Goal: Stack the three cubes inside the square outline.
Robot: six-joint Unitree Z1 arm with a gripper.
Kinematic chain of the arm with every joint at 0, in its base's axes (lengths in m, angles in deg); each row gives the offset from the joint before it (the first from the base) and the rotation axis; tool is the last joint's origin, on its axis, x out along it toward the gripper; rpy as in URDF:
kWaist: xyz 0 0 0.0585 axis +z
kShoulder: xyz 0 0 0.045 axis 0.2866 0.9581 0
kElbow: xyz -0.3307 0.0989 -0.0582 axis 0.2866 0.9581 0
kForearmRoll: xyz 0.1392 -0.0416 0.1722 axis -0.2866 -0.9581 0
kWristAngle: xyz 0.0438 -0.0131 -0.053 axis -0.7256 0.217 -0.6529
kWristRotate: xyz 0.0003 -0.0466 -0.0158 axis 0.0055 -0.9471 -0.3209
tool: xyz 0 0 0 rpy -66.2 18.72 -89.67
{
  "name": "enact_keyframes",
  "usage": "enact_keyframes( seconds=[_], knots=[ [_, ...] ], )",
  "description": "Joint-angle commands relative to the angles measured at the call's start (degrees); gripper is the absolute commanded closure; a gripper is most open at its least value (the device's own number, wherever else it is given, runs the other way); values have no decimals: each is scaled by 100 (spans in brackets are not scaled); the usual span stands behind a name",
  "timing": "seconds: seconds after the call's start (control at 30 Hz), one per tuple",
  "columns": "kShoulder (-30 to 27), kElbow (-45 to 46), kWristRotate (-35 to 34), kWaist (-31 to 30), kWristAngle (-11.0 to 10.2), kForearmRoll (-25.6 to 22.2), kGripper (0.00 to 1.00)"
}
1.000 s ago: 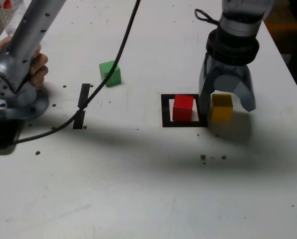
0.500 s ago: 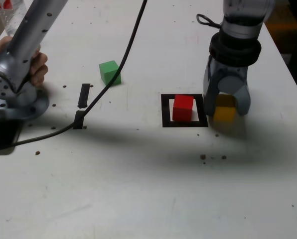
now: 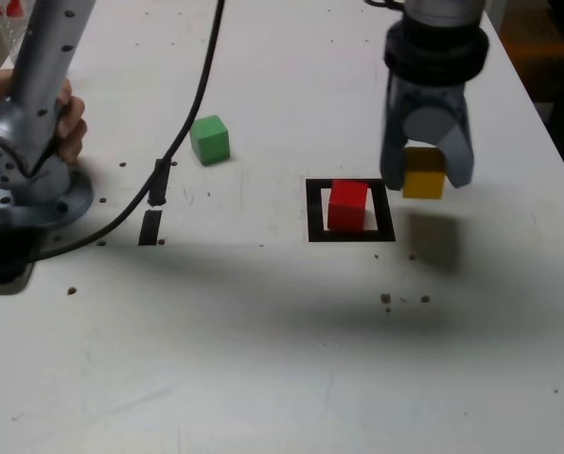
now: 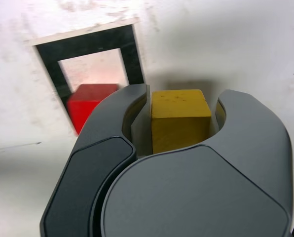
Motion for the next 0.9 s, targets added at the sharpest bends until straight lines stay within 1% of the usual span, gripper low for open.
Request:
enact_keyframes(
  seconds=[0.0, 0.27, 0.43, 0.7, 0.87],
  knots=[
    [-224, 93, -31, -25, -9, -16, 85],
    [-729, 543, -94, -59, -3, -64, 85],
    [-1025, 872, -112, -92, 74, -157, 85],
    [-1095, 1155, -117, -118, 180, -143, 84],
    [-1064, 1243, -117, -145, 248, -42, 84]
  ],
)
